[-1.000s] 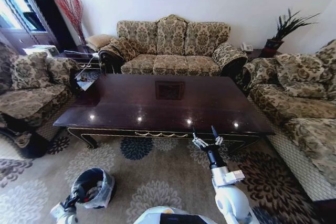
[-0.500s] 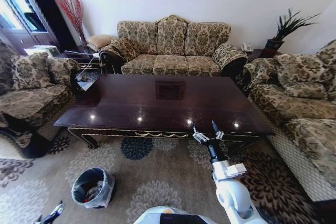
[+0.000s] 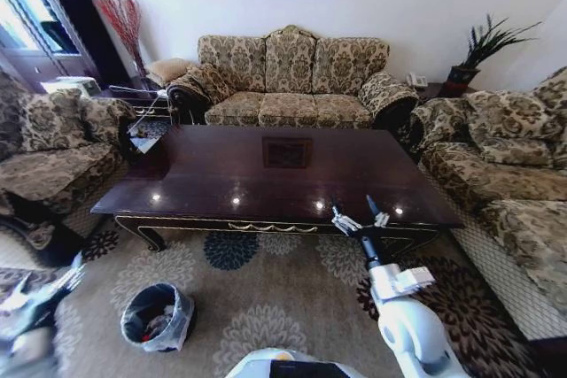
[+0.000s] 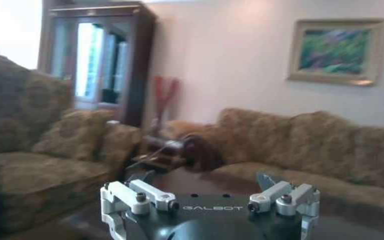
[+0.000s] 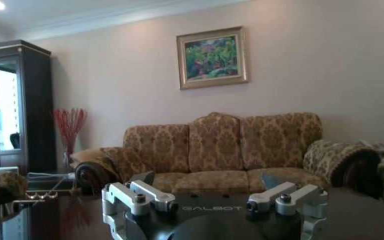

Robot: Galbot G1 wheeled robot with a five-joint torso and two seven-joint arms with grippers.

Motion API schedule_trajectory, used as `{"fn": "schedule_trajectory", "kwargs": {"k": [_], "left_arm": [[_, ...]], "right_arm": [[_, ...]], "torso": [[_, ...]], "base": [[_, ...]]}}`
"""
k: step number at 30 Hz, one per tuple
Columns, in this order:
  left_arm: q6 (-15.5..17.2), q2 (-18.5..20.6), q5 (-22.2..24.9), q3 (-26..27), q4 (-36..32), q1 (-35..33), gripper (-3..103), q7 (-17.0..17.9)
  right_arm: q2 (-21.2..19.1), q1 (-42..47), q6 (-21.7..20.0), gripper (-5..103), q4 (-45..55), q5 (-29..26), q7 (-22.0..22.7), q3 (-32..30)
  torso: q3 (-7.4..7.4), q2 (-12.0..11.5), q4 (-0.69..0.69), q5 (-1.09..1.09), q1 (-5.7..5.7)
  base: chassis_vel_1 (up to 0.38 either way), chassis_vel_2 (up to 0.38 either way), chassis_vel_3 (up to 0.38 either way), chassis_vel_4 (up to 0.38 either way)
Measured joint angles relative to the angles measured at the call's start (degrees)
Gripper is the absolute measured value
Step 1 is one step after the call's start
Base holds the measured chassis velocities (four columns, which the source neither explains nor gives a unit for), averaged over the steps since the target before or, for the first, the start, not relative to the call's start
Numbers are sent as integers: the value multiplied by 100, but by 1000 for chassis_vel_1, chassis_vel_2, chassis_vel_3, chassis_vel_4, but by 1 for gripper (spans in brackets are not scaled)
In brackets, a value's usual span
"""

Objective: Move to the front of the table and place the trash on the table into the trash bin.

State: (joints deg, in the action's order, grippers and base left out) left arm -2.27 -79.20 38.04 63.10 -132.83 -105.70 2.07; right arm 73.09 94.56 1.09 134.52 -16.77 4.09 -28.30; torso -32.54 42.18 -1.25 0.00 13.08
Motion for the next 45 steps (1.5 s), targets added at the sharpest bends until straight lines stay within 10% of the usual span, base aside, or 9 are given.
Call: {"fn": "schedule_trajectory", "kwargs": {"k": [12,45], "left_arm": [[52,-565,-1000,-534,-522,9,100,-197],[142,-374,-862,-827,-324,71,100,-408]], "right_arm": [[457,605,274,100,220,206,51,88],[464,626,417,100,197,175,54,58]], "torso": [[-3,6,-5,-1,2],[-5,11,-4,0,4]], "base": [[0,0,0,0],[-40,-38,41,37]]}}
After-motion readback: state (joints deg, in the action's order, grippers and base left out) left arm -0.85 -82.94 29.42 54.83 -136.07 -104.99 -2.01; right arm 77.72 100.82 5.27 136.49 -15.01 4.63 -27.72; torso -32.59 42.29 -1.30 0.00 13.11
